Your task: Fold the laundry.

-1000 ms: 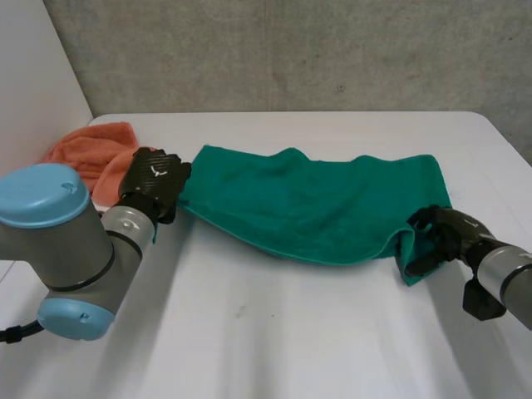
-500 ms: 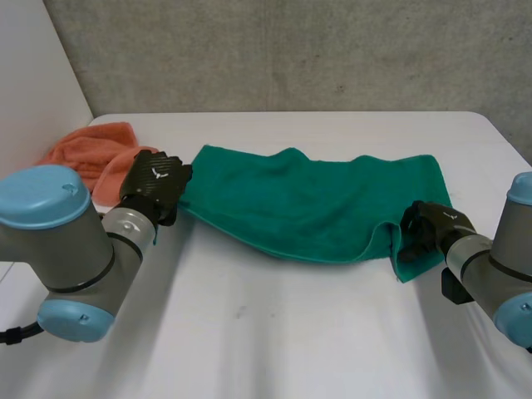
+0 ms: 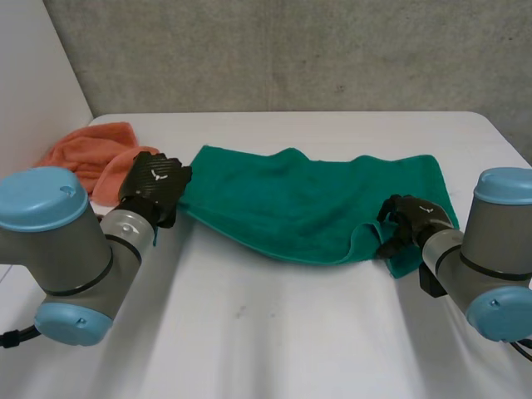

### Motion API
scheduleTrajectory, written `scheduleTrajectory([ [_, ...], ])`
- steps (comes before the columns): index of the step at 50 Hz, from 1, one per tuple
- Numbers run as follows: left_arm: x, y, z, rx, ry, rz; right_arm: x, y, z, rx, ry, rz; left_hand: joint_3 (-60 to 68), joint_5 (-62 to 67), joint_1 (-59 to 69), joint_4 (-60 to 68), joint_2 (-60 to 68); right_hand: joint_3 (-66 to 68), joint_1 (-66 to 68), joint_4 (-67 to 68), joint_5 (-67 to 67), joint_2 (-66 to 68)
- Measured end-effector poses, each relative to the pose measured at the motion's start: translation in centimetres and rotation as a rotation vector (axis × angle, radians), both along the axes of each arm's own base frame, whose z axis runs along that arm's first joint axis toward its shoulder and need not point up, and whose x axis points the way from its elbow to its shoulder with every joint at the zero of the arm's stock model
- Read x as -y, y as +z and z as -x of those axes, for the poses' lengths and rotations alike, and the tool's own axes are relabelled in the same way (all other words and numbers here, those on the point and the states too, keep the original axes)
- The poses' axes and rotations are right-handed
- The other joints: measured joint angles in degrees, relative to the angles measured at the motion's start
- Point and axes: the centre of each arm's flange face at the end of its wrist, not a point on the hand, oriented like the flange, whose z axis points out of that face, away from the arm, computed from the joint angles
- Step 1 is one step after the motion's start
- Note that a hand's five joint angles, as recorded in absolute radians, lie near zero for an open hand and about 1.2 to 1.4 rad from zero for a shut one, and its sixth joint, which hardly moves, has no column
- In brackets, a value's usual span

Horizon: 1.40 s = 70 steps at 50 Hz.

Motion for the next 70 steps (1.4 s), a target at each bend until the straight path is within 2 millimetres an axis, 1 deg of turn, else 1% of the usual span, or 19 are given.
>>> scheduleTrajectory([
  [8,-0.1,-0.1,0.0,0.002,-0.002,-0.004,0.5,-1.3,-0.4,-0.029,-0.014,-0.010,0.0,0.0,0.0,0.0,0.0,2.6,1.7,2.3,2.3,2.3],
  [12,-0.1,-0.2,0.0,0.003,-0.001,-0.006,0.9,-1.9,-0.2,-0.065,-0.043,-0.007,0.0,0.0,0.0,0.0,0.0,14.5,12.0,14.3,13.1,14.1],
  [13,-0.1,-0.2,-0.1,0.003,0.000,-0.006,0.9,-1.9,-0.1,-0.073,-0.048,-0.004,0.0,0.0,0.0,0.0,0.0,26.7,21.7,26.2,25.0,26.7],
  [15,-0.1,-0.1,-0.1,0.002,0.001,-0.004,1.1,-1.7,0.1,-0.091,-0.057,0.006,0.0,0.0,0.0,0.0,0.0,32.5,25.9,32.7,31.6,32.6],
  [18,-0.2,0.3,-0.2,0.000,0.003,0.002,1.1,-0.7,0.4,-0.116,-0.059,0.037,0.0,0.0,0.0,0.0,0.0,34.4,26.3,34.5,33.1,33.8],
  [23,-0.8,1.4,-0.5,0.001,0.006,0.019,0.0,3.3,0.6,-0.214,0.033,0.130,0.0,0.0,0.0,0.0,0.0,34.7,26.3,34.9,33.2,33.8],
  [26,-1.4,2.0,-0.9,0.007,0.007,0.025,-0.8,4.8,0.8,-0.285,0.101,0.154,0.0,0.0,0.0,0.0,0.0,34.7,26.3,34.9,33.2,33.8],
  [27,-2.0,2.5,-1.2,0.016,0.008,0.027,-1.7,6.1,1.3,-0.374,0.175,0.169,0.0,0.0,0.0,0.0,0.0,34.7,26.3,34.9,33.2,33.8],
  [33,-4.9,3.4,-2.6,0.118,0.000,-0.004,-3.9,8.3,3.7,-0.624,0.340,0.131,0.0,0.0,0.0,0.0,0.0,34.7,27.3,34.9,33.4,33.8],
  [41,-11.2,0.9,-5.6,0.446,-0.072,-0.205,-8.5,8.6,6.2,-0.873,0.586,-0.066,0.0,0.0,0.0,0.0,0.0,34.7,27.6,34.9,33.9,33.8],
  [43,-11.7,0.6,-5.8,0.473,-0.084,-0.226,-8.7,8.6,6.3,-0.884,0.599,-0.076,0.0,0.0,0.0,0.0,0.0,34.7,27.6,34.9,33.9,33.8],
  [44,-13.2,-0.1,-6.4,0.538,-0.117,-0.278,-9.3,8.5,6.8,-0.919,0.635,-0.098,0.0,0.0,0.0,0.0,0.0,34.7,27.6,34.9,33.9,33.8],
  [46,-14.2,-0.5,-6.7,0.578,-0.143,-0.308,-9.5,8.5,7.2,-0.944,0.653,-0.105,0.0,0.0,0.0,0.0,0.0,34.7,27.6,34.9,33.9,33.8],
  [48,-14.3,-0.6,-6.6,0.586,-0.151,-0.307,-9.3,8.5,7.3,-0.953,0.652,-0.098,0.0,0.0,0.0,0.0,0.0,34.7,27.6,34.9,33.9,33.8],
  [51,-13.1,-0.8,-5.9,0.575,-0.155,-0.251,-8.2,8.3,7.4,-0.961,0.620,-0.056,0.0,0.0,0.0,0.0,0.0,34.7,27.6,34.9,33.9,33.8],
  [58,-6.7,-1.3,-2.8,0.503,-0.114,-0.056,-4.1,7.1,5.8,-0.939,0.528,0.075,0.0,0.0,0.0,0.0,0.0,34.7,27.6,34.9,34.0,33.8],
  [59,-6.7,-1.3,-2.8,0.503,-0.114,-0.056,-4.1,7.1,5.8,-0.939,0.528,0.075,0.0,0.0,0.0,0.0,0.0,34.7,27.6,34.9,34.0,33.8],
  [60,-4.2,-1.8,-1.7,0.483,-0.101,-0.004,-2.7,6.5,4.7,-0.942,0.505,0.118,0.0,0.0,0.0,0.0,0.0,34.7,27.6,34.9,34.1,33.8],
  [70,3.4,-5.1,2.0,0.449,-0.083,0.079,2.4,3.2,0.7,-0.999,0.430,0.214,0.0,0.0,0.0,0.0,0.0,34.7,27.6,34.9,34.2,33.8],
])
